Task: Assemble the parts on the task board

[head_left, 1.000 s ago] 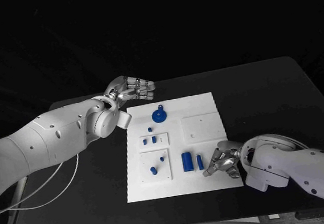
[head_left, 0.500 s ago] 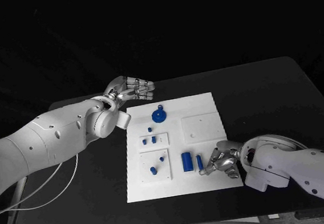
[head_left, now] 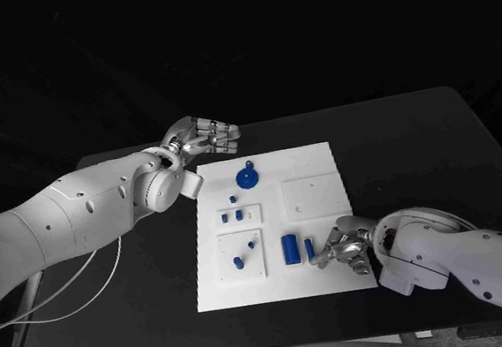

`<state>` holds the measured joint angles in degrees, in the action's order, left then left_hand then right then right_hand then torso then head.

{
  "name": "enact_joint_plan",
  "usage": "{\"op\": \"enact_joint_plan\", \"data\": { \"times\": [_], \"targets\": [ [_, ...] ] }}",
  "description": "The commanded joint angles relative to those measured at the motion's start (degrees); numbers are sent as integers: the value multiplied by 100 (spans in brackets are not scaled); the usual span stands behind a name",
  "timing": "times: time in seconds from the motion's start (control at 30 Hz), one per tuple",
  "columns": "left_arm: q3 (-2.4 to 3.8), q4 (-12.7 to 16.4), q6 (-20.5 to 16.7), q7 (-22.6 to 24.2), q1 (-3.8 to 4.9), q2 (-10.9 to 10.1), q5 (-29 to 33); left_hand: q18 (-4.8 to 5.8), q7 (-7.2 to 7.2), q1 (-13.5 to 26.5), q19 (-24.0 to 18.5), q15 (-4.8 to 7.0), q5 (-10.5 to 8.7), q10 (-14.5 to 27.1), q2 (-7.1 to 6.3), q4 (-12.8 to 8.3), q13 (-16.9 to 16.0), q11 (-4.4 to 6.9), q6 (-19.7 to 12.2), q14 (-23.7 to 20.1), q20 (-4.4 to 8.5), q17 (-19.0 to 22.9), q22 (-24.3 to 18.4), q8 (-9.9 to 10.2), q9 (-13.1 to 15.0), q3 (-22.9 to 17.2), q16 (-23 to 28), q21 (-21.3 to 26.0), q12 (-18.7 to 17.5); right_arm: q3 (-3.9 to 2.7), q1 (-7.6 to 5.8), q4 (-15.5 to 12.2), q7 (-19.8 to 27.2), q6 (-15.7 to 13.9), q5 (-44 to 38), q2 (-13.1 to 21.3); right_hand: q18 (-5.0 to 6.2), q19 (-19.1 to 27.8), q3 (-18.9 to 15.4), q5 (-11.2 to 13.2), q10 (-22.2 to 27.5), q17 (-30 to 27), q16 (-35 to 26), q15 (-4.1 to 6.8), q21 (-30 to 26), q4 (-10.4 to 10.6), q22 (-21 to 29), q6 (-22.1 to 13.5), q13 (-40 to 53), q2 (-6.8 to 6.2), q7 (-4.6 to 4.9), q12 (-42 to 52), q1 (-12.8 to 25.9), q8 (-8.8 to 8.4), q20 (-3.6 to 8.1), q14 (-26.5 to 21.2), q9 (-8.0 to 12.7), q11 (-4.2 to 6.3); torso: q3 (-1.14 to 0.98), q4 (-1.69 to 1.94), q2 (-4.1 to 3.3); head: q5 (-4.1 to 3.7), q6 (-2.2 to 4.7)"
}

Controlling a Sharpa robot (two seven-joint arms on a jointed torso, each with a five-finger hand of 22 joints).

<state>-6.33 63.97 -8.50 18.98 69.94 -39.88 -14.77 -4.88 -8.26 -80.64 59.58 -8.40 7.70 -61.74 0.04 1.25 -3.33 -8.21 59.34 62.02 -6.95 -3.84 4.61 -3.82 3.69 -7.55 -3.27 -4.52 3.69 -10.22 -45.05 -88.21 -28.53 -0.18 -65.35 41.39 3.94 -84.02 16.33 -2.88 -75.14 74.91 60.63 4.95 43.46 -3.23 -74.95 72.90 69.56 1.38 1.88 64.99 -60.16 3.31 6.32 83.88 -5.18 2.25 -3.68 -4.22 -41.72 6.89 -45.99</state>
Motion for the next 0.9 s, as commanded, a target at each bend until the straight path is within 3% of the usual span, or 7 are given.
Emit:
{"op": "enact_joint_plan", "data": {
  "times": [0.03, 0.37, 0.6, 0.9],
  "targets": [
    [2, 11, 86, 46, 6, 3, -18, 13, 0, 28, -4, 8, -23, 28, -16, -25, 0, -8, -44, -28, -49, -2, -5, 15, -2, -19, -24, 3, -11, 2, 7, 7, 32, -16, -11, -11, -33, -265, 180, 6, 7, 135, -27, 46, -1, -84, -494, -14, -6, -3, -33, -38, 147, 36, 43, 58, 20, 35, -4, -4, 0, 10, -3],
    [0, 12, 91, 40, 6, 4, -19, 13, 0, 28, -4, 8, -23, 28, -16, -25, 0, -8, -44, -28, -49, -2, -5, 15, -2, -19, -24, 3, -11, 1, 7, 27, -31, 12, -22, -41, -34, -268, 476, -22, -15, 139, -26, 37, 17, -224, -498, -3, 18, 68, -30, -21, 295, 36, 31, 69, 16, 33, -5, -6, 0, 7, -10],
    [-1, 13, 96, 37, 6, 5, -21, 13, 0, 28, -4, 8, -23, 28, -16, -25, 0, -8, -44, -28, -49, -2, -5, 15, -2, -19, -24, 3, -11, 1, 7, 20, -41, 1, 39, -62, -39, -269, 960, -13, -48, 129, -19, 31, 41, -408, -502, 23, 48, 170, -30, 12, 388, 36, 20, 76, -14, 36, -6, -7, 2, 2, -17],
    [-3, 8, 112, 30, 6, 8, -28, 13, 0, 28, -4, 8, -23, 28, -16, -25, 0, -8, -44, -28, -49, -2, -5, 15, -2, -19, -24, 3, -11, 1, 6, 44, -202, -49, 68, -85, -47, -275, 1072, -46, -91, 130, 11, 28, 74, -484, -505, 62, 83, 141, -44, 38, 541, 38, 18, 90, -37, 41, -2, -5, -2, -4, -15]
  ]
}}
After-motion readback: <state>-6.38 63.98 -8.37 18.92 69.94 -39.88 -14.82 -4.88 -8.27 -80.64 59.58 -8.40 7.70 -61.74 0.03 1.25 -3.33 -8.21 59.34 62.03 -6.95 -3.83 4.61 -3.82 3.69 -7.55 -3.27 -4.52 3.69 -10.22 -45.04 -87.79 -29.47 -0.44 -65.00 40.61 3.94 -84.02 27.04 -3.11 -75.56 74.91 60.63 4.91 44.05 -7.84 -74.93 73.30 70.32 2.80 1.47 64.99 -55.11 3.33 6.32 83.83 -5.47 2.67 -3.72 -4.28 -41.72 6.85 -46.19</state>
